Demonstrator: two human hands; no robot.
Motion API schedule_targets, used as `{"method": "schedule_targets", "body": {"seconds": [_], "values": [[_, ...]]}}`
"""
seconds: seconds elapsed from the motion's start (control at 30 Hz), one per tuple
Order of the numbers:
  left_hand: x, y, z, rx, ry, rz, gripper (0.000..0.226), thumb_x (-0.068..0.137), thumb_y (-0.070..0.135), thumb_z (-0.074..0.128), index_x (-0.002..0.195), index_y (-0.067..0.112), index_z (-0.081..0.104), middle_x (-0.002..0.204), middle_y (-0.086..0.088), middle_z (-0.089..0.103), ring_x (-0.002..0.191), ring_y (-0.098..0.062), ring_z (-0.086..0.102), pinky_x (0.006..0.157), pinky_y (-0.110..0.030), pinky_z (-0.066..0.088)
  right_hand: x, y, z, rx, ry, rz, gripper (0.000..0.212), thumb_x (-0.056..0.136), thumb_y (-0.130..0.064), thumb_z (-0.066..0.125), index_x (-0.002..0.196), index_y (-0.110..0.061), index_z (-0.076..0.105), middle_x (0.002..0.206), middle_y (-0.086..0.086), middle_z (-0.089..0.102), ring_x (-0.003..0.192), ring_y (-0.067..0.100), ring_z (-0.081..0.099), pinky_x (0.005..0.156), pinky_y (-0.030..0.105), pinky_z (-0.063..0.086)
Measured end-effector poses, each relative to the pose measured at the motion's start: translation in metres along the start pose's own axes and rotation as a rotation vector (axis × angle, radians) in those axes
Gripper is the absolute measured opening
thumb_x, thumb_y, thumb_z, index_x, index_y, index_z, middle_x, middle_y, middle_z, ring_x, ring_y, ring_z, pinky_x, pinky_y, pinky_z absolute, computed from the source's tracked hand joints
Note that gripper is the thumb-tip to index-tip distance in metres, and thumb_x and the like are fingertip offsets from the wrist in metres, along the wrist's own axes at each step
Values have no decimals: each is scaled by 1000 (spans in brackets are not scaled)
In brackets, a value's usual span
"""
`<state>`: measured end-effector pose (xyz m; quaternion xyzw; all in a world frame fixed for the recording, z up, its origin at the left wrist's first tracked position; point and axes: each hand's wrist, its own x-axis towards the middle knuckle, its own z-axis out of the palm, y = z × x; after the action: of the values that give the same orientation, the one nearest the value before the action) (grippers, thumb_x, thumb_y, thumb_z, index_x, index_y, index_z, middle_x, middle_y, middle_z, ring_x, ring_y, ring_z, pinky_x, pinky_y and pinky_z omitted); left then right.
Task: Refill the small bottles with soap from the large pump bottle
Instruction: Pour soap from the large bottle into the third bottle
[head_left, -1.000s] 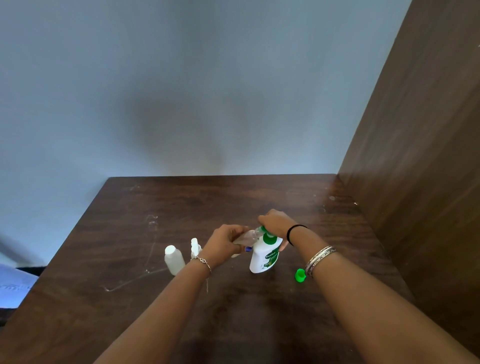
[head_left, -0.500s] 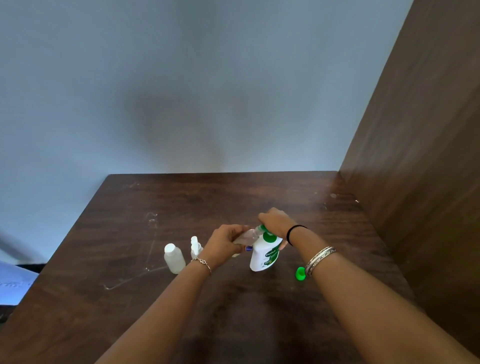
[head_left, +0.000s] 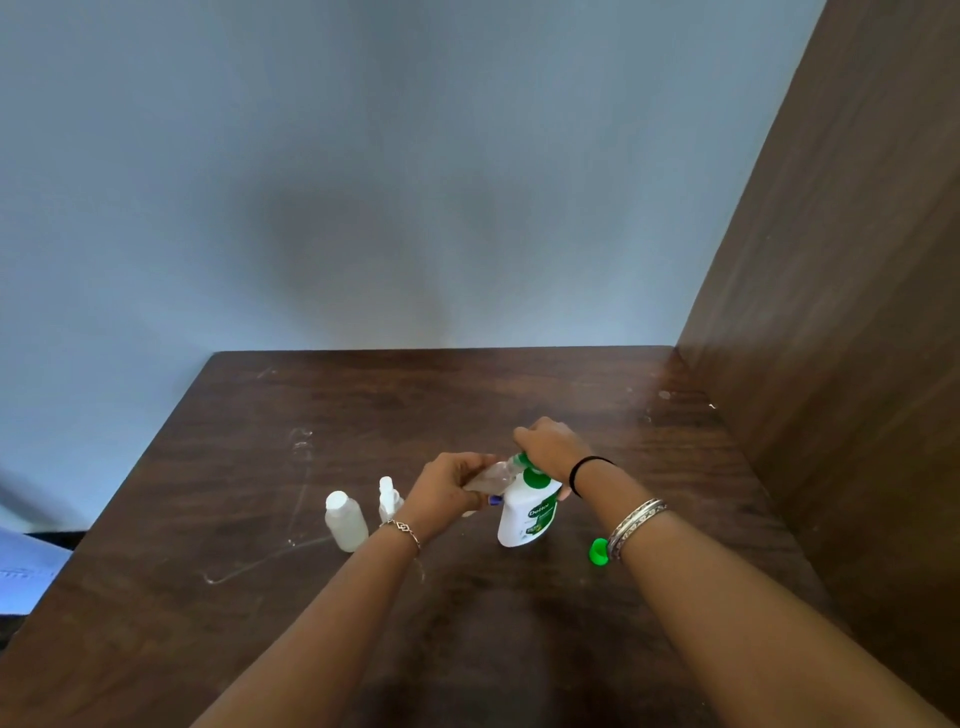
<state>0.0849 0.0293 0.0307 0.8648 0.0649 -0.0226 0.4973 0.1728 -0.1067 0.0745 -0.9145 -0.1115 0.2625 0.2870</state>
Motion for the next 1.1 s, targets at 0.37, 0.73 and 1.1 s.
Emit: {"method": "schedule_targets", "body": {"seconds": [0.37, 0.73, 1.1], "values": [[-1, 4, 0, 46, 12, -5, 48, 75, 8, 70, 122, 11, 58, 114, -5, 66, 101, -13, 60, 92, -27, 47, 0, 0, -1, -12, -30, 8, 25, 91, -29, 38, 93, -7, 51, 97, 14, 53, 83, 30, 55, 76, 43, 53], [-5, 10, -3, 61, 36, 7, 46, 75, 6, 70, 119, 12, 60, 107, -1, 67, 95, -8, 59, 84, -21, 43, -4, -6, -7, 2, -107, 16, 24, 93, -28, 39, 97, -6, 49, 99, 14, 50, 84, 32, 55, 67, 42, 54], [-8, 11, 1, 1, 32, -3, 46, 75, 5, 70, 120, 10, 59, 104, -1, 66, 93, -8, 58, 82, -21, 44, -4, -6, -7, -2, -100, 17, 28, 92, -31, 40, 98, -6, 52, 97, 13, 53, 83, 29, 55, 79, 46, 53]]}}
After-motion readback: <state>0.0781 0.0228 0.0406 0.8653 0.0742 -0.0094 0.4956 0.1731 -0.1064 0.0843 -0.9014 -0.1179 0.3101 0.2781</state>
